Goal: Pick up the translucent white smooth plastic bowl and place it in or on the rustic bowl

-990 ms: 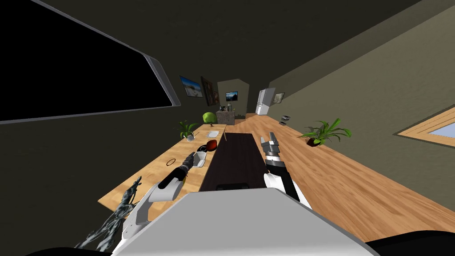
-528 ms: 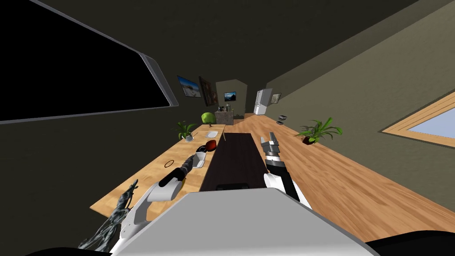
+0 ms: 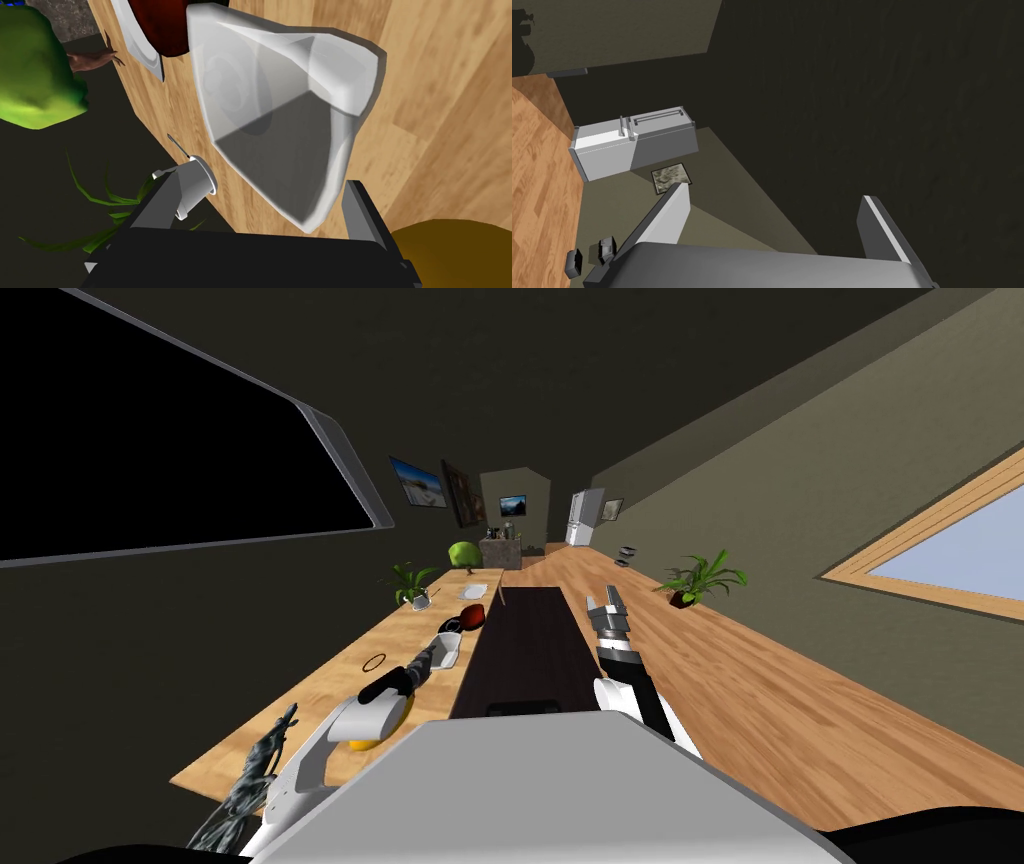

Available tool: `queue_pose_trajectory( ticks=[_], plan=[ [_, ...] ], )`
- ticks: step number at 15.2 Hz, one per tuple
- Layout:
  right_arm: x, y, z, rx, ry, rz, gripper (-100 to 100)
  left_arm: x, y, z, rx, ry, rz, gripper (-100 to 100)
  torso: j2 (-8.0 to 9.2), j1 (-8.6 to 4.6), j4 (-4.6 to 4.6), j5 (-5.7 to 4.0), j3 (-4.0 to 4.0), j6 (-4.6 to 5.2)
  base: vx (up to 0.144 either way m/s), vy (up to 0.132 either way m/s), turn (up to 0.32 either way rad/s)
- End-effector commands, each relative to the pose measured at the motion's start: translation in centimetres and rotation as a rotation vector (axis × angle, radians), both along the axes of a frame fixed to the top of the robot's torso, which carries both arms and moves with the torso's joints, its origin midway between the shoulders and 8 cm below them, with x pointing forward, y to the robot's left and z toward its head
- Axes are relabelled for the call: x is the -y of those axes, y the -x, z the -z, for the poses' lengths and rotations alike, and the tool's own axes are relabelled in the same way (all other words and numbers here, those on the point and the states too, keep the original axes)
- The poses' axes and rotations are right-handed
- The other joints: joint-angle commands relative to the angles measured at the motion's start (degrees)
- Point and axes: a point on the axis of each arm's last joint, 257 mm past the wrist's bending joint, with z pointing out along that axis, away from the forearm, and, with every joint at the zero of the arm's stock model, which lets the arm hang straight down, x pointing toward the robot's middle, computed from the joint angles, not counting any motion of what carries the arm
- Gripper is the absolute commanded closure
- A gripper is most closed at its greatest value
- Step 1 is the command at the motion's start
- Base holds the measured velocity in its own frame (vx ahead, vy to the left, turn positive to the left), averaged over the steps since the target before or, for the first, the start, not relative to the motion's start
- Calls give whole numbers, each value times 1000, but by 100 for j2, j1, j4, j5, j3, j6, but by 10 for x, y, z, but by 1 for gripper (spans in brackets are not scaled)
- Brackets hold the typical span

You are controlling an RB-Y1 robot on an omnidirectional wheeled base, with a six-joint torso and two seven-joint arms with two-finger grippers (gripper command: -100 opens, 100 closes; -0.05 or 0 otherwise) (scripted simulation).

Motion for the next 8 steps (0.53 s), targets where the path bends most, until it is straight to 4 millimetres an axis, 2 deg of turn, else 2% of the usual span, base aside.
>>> queue_pose_trajectory(
  ticks=[1, 8],
  plan=[
    [0, 0, 0, 0, 0, 0, 0, -4, 8, 10, -52, 11, -13, -100, 0, 0, 0, 0, 0, 0, 3, 22, -80],
    [0, 0, 0, 0, 0, 0, 0, -10, 31, 29, -174, 31, -43, -100, -6, -1, -1, 0, -3, 1, 9, 18, -72]
  ],
)
